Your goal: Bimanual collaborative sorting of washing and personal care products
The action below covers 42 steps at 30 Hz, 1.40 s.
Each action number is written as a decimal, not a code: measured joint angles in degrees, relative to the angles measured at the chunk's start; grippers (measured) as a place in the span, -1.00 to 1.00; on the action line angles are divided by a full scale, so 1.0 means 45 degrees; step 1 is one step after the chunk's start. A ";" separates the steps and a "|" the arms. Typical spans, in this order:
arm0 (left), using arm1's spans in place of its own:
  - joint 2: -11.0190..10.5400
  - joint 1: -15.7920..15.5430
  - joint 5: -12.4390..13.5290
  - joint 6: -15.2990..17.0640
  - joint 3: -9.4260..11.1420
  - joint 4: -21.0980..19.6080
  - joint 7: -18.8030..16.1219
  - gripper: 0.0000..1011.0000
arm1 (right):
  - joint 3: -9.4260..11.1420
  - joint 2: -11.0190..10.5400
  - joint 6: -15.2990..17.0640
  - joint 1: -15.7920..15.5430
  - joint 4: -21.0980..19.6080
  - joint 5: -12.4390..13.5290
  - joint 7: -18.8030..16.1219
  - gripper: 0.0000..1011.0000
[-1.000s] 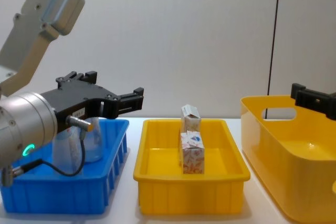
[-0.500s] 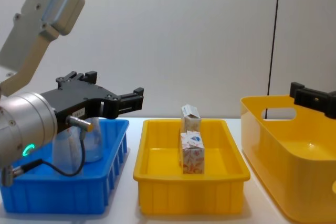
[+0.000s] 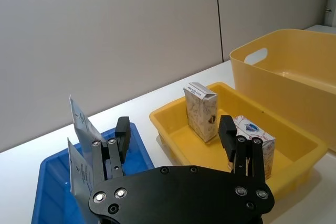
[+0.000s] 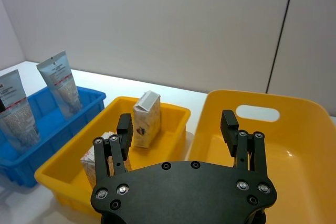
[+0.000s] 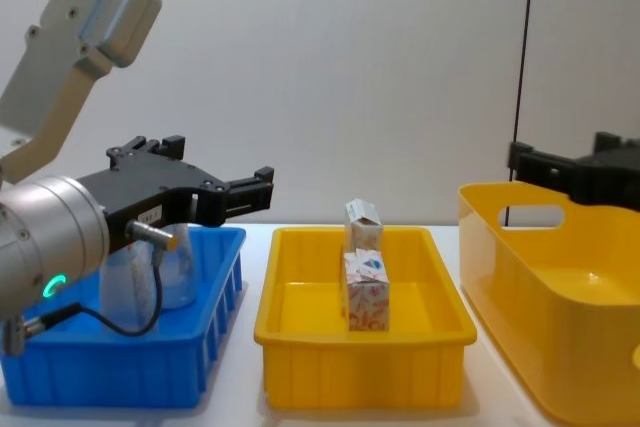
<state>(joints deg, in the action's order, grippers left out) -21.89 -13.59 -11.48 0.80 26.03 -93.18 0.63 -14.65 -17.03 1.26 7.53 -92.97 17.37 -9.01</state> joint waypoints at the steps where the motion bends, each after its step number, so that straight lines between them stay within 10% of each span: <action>1: 0.0000 0.0000 -0.0001 0.0000 -0.0001 0.0000 0.0000 0.98 | -0.0044 0.0059 0.0017 0.0123 0.0121 0.0001 -0.0033 0.98; 23: 0.0000 0.0000 -0.0001 -0.0001 0.0000 0.0000 0.0000 0.98 | -0.0988 0.1446 0.1441 0.1745 0.1320 -0.0474 0.0143 0.98; 42: 0.0000 0.0000 0.0000 0.0000 0.0000 0.0000 0.0000 0.98 | -0.1135 0.2416 0.4238 0.1968 0.0852 -0.1009 0.1586 0.98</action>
<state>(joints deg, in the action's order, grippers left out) -21.89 -13.59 -11.48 0.80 26.02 -93.18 0.63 -19.76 -6.16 20.33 16.39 -89.14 12.83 -1.88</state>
